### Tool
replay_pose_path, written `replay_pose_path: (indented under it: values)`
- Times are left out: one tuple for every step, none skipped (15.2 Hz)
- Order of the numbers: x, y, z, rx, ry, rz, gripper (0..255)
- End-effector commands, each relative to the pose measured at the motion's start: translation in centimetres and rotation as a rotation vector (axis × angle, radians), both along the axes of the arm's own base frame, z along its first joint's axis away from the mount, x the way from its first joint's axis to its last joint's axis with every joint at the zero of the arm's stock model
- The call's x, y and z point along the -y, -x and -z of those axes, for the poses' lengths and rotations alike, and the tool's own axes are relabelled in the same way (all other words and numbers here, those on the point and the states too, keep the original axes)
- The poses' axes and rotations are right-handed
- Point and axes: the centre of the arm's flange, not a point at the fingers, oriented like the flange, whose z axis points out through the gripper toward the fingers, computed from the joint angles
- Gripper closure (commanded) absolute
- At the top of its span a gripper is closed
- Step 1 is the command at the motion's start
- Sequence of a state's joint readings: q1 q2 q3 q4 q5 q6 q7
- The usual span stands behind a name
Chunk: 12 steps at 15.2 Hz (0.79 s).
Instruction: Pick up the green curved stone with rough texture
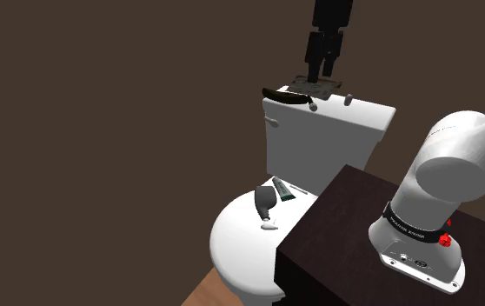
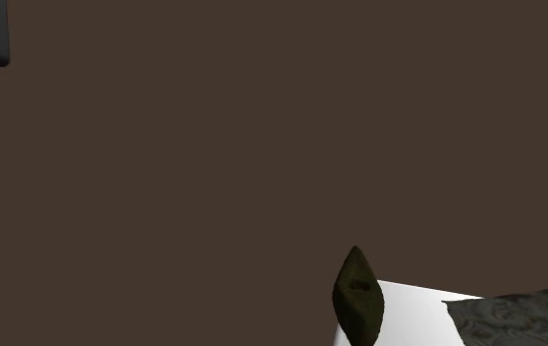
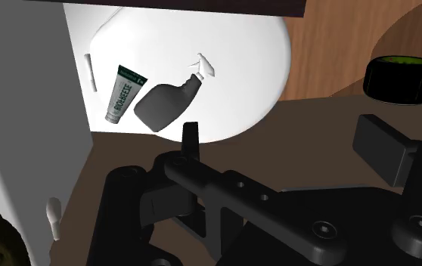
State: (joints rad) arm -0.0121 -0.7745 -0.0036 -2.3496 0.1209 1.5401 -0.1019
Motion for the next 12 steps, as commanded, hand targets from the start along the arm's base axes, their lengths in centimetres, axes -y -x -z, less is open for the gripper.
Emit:
replay_pose_path:
  values:
    - [0.0, 0.0, 0.0, 0.000, 0.000, 0.000, 0]
    - [0.8, -0.9, 0.5, -0.002, 0.003, -0.002, 0]
    - [1.6, -1.8, 1.1, -0.004, 0.005, -0.005, 0]
    - [2.4, -2.6, 1.6, -0.006, 0.008, -0.007, 0]
    - [3.3, -3.5, 2.1, -0.008, 0.011, -0.010, 0]
    - [4.1, -4.4, 2.7, -0.010, 0.014, -0.012, 0]
    - [4.9, -5.3, 3.2, -0.012, 0.016, -0.015, 0]
    - [5.7, -6.2, 3.7, -0.014, 0.019, -0.017, 0]
    - [6.5, -7.1, 4.3, -0.016, 0.022, -0.019, 0]
    - [7.3, -8.0, 4.8, -0.018, 0.025, -0.022, 0]
    - [8.1, -8.9, 5.3, -0.020, 0.027, -0.024, 0]
    - [8.9, -9.7, 5.8, -0.021, 0.030, -0.027, 0]
